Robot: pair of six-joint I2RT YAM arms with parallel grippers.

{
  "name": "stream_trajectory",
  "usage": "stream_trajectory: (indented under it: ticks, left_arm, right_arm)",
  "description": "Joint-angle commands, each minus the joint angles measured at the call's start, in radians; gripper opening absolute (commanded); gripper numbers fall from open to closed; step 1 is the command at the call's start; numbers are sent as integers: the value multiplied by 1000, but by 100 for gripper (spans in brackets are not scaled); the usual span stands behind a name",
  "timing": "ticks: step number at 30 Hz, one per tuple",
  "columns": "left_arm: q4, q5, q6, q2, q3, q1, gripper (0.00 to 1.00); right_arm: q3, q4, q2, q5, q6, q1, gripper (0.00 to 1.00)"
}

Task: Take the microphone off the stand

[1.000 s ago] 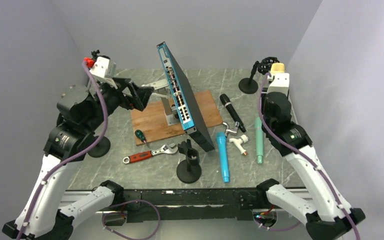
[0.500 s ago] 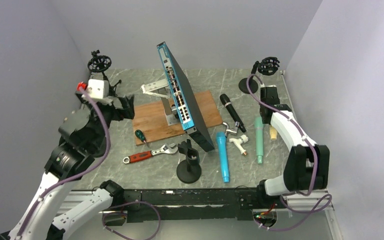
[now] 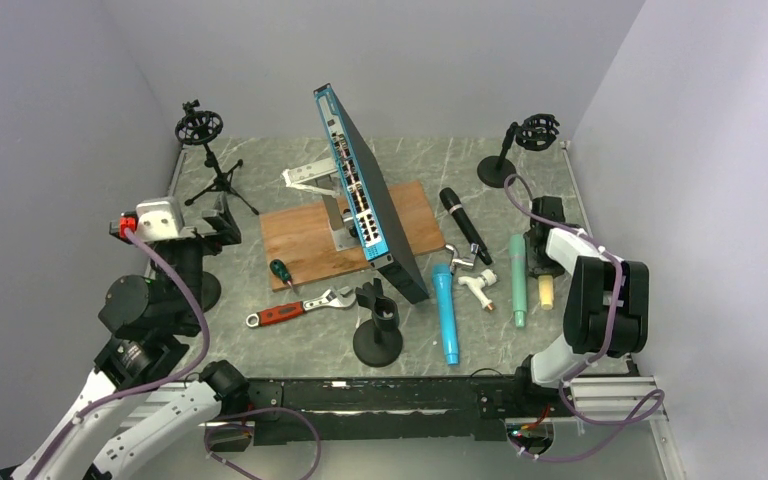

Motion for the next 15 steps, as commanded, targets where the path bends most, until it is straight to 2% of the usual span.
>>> stream_trajectory:
  ticks: [1,8,15]
  left_arm:
    - [58,-27,28,21,12,-17,99]
    - [80,-37,45,-8,-13,-22,99]
    - [97,-40,48,-13,-32,-23,97]
  right_arm:
    - [-27,72,10,-72,-6,-13,4]
    - [25,33,105,-120,-9,-20,9]
    - [34,19,116,-163,-1,-23,25]
